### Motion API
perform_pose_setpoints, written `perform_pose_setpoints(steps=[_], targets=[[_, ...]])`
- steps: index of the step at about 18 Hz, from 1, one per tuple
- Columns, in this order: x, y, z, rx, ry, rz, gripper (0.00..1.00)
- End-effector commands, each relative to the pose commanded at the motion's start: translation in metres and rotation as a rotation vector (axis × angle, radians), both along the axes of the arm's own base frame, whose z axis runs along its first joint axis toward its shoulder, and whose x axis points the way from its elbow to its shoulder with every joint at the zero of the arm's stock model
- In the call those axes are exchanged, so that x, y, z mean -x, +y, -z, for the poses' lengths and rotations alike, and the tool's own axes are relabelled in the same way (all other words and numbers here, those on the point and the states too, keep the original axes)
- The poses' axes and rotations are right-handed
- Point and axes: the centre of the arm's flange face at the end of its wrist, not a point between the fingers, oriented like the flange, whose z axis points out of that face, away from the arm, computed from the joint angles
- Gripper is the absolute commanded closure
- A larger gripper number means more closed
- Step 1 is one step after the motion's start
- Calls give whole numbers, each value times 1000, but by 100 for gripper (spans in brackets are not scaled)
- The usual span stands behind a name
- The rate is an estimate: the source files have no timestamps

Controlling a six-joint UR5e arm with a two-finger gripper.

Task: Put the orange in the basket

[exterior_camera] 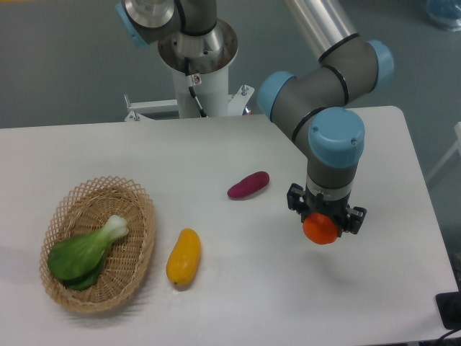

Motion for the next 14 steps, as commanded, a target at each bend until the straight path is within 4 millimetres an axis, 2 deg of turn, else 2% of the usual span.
perform_pose_setpoints(steps=[14], targets=[[-4, -3, 5, -5, -16, -11, 34]])
